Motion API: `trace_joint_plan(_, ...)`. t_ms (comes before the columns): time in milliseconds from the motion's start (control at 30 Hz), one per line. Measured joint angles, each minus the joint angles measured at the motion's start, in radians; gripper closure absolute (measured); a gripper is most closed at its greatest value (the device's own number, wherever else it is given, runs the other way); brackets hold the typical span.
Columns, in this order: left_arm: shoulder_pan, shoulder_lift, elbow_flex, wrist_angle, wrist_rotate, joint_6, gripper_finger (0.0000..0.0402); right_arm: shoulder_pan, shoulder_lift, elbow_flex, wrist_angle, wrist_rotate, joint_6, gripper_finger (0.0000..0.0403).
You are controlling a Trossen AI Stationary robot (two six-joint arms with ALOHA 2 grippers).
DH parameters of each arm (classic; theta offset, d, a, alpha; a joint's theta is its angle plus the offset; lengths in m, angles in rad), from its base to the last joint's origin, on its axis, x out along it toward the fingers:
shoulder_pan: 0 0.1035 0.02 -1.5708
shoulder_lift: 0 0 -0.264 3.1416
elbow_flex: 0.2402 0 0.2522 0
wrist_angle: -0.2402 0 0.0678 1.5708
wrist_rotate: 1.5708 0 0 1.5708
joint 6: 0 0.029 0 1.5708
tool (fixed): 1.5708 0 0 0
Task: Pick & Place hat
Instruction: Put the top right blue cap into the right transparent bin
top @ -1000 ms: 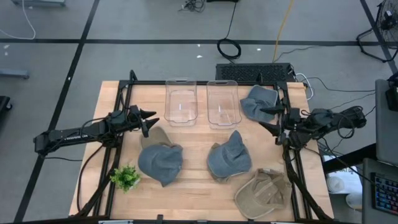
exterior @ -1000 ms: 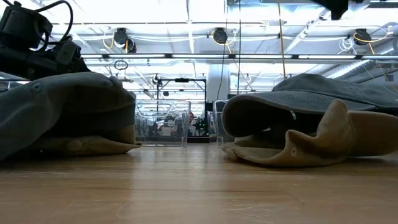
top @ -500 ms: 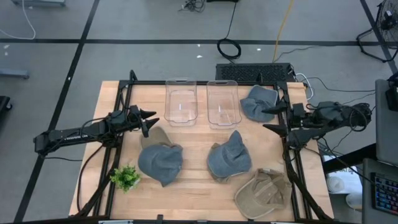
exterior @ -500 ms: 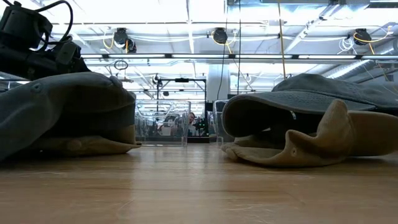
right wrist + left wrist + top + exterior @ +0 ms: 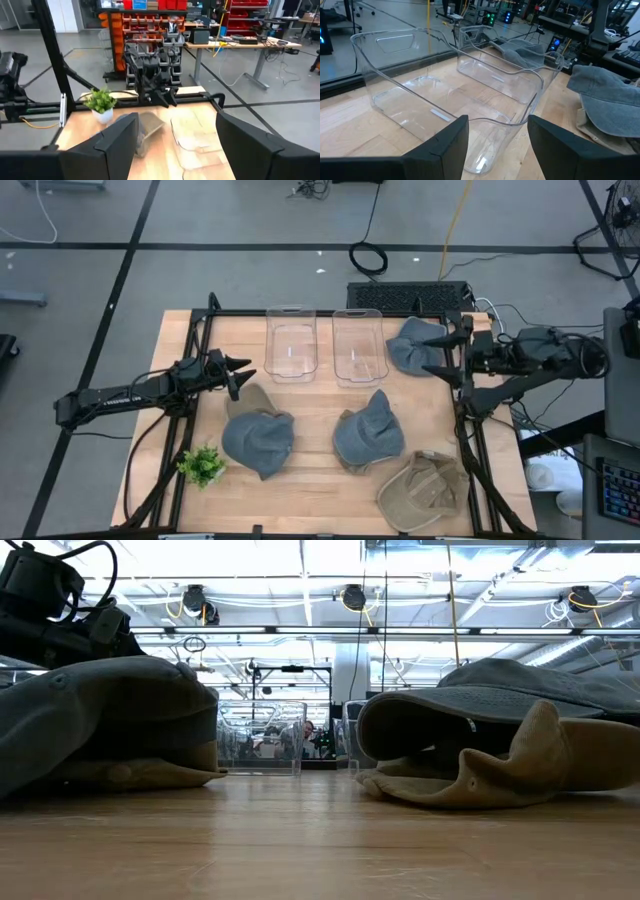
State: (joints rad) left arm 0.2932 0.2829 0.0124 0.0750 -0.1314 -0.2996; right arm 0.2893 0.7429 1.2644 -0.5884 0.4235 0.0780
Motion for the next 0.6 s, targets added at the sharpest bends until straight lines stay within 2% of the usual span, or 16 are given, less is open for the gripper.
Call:
trace_joint_plan(433,0.0,0.0,0.0,0.0,0.0,0.0,0.0188,0.003,0.205,0.189,0.002,0.269,-0.045,0.0147)
trace_joint_plan(600,0.0,0.0,0.0,0.0,0.0,0.0,0.0188,0.051,0.274,0.231,0.001,0.382,-0.055,0.0147)
